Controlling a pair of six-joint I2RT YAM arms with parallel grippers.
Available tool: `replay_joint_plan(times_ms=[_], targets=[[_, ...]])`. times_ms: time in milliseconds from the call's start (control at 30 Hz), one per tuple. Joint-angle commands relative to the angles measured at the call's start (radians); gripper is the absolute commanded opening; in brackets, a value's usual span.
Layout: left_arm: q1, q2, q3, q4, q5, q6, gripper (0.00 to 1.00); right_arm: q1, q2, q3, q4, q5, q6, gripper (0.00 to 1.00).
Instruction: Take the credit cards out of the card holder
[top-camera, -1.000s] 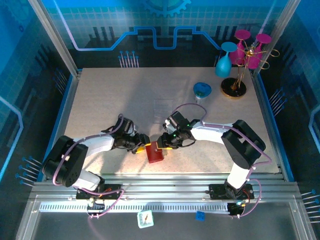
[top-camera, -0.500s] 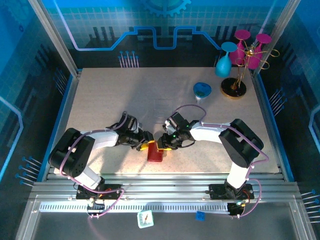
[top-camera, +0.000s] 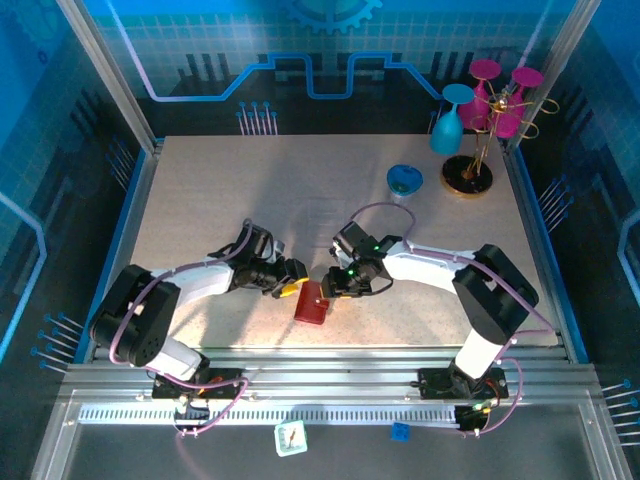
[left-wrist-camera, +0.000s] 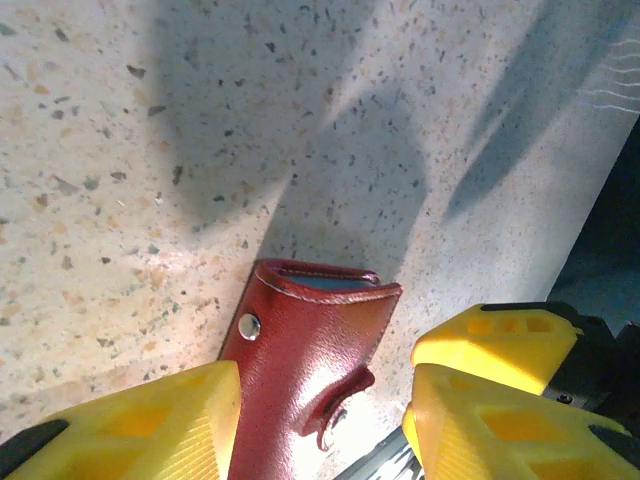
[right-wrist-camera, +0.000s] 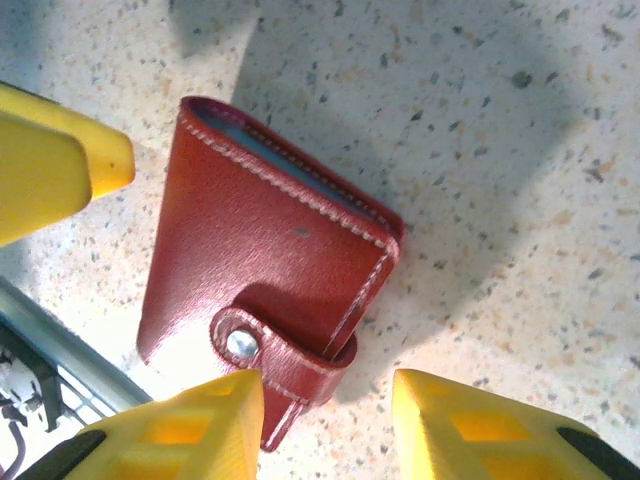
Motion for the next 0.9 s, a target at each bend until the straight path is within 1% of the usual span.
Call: replay_joint_plan(times_ms=[0,100,233,467,600,867], targets=[[-0.006,-0.042,0.001,-0.063,0.007,0.032,0.48,0.022,-0.025,0.018,-0.047,0.012,0.039,0.39],[-0.006,-0.059,-0.031,-0.049,0.029,0.021,0.44,0.033,-0.020,0.019,-0.037,0.009,0.101,0.35],[-0.010,-0.058,-0.077,-0.012,0.050,-0.001,0.39,0.043,-0.009,0.018,-0.018,0.004,0.166,0.33],[-0.024,-0.027,-0.116,0.044,0.058,-0.025,0.39,0.048,0.017,0.034,-0.021,0.007,0.171,0.33],[-0.046,-0.020,-0.124,0.085,0.078,-0.049,0.39,0.048,0.021,0.036,-0.029,0.013,0.169,0.33],[-0.091,-0.020,-0.127,0.116,0.071,-0.094,0.39,0.047,0.017,0.034,-0.035,0.015,0.165,0.33]])
